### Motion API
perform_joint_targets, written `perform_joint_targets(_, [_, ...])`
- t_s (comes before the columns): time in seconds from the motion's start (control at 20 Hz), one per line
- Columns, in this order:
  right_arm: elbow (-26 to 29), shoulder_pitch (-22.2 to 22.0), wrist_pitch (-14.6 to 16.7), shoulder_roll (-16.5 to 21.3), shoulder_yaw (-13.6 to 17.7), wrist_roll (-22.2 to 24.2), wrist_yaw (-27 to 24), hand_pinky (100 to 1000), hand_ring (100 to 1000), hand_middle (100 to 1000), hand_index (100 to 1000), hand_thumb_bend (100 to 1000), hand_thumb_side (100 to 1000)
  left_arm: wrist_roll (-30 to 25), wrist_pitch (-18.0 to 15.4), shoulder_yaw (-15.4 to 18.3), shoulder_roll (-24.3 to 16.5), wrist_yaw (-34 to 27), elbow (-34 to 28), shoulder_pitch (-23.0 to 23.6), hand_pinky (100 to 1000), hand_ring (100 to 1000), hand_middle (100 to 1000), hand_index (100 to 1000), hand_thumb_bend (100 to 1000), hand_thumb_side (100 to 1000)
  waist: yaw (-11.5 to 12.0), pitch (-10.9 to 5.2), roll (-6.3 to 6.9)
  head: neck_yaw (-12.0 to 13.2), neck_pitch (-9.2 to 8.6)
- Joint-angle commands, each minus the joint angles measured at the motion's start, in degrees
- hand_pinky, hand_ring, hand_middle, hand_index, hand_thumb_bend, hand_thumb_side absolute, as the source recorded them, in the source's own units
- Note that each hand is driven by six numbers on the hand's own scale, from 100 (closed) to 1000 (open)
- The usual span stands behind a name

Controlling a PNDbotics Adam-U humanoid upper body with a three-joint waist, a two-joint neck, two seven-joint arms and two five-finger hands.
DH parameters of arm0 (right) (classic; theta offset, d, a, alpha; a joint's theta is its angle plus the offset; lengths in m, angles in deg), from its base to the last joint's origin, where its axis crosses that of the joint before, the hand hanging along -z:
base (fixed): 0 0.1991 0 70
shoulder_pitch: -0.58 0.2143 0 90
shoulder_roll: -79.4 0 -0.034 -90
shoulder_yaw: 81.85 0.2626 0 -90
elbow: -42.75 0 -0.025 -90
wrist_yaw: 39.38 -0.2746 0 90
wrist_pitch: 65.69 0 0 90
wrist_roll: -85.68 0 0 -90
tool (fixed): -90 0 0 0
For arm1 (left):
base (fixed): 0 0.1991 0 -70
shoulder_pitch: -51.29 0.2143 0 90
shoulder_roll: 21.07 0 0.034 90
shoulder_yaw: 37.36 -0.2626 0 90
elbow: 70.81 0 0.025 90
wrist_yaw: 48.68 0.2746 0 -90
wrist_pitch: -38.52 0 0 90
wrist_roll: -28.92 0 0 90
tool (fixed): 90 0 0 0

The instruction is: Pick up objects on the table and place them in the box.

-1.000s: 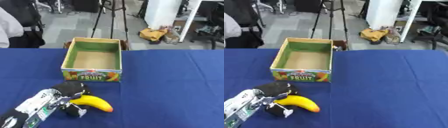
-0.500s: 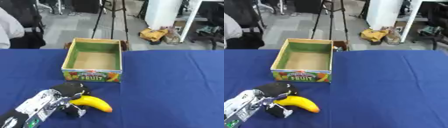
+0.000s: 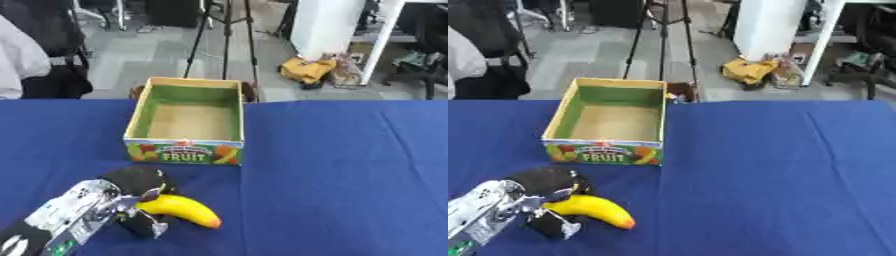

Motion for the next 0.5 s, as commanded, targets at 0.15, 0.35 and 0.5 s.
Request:
perform_joint_targets(0.15, [0.8,0.0,4.6,1.7,0.6,-4.8,-0.6,749,852,612,820,100,969,-0.5,1.5,0.9,-1.9,-1.0,-4.1,-1.1,325,573,657,764,100,360,0.1,-1.46,0.07,-0.1,-0.31])
perform_joint_targets(0.35, [0.8,-0.1,4.6,1.8,0.6,-4.9,-0.7,749,852,613,820,100,970,-1.0,2.4,1.3,-2.6,-1.2,-6.7,-1.3,315,563,643,753,100,355,0.2,-1.69,0.13,-0.3,-0.34])
perform_joint_targets(0.5, [0.8,-0.3,4.6,1.8,0.7,-4.9,-0.7,749,852,614,820,100,971,-1.1,3.1,1.7,-3.1,-1.5,-8.7,-1.4,312,559,637,749,100,347,0.3,-1.89,0.17,-0.5,-0.18])
